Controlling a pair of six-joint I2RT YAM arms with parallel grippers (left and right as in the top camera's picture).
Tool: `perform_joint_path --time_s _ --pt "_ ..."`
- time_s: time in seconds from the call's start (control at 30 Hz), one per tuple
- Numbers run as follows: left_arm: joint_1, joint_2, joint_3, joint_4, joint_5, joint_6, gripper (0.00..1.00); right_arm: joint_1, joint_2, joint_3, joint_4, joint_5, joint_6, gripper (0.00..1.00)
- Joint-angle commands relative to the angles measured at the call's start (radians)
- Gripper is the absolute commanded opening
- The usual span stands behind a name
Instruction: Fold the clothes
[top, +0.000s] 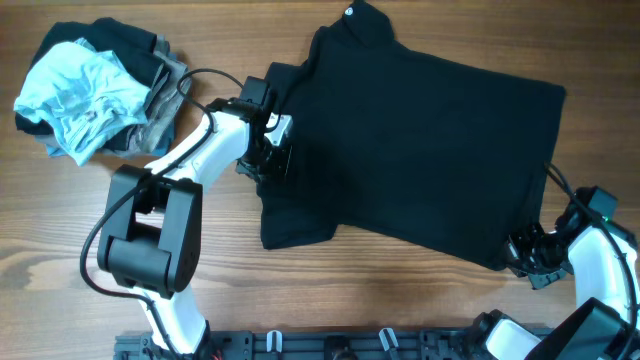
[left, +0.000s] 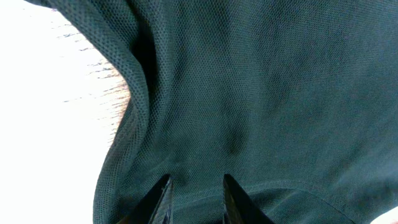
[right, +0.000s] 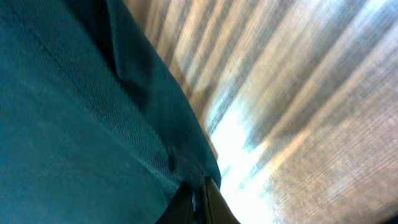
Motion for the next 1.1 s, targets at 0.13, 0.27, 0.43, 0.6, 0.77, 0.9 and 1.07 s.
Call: perform_joint_path --time_s 0.13,0.27,0.43,0.6,0.77,0.9,1.07 --pt "0.004 0.011 -0.001 0.022 0.000 0.016 0.28 -0.026 0.004 0.062 -0.106 0.213 0.166 0.08" --pt "0.004 0.011 -0.001 0.018 0.000 0.016 0.36 -0.026 0.004 0.062 -0.114 0.209 0.161 0.35" --pt "0.029 -0.032 -0.001 0.009 0.001 0.015 0.55 -0.031 0.003 0.098 0.005 0.076 0.042 0.16" --pt "0.072 -0.161 0.000 -0.011 0.013 0.013 0.50 -0.020 0.005 0.095 -0.007 -0.219 -0.167 0.04" --pt "0.077 -0.193 -0.001 0.000 0.013 0.013 0.35 -0.020 0.005 -0.037 0.035 0.098 0.166 0.15" --pt "0.077 -0.193 -0.001 -0.002 0.013 0.012 0.40 -0.047 0.005 -0.029 0.057 0.348 0.236 0.18" --pt "0.077 -0.193 -0.001 0.000 0.012 0.013 0.51 -0.098 0.005 0.070 0.111 0.121 0.021 0.19"
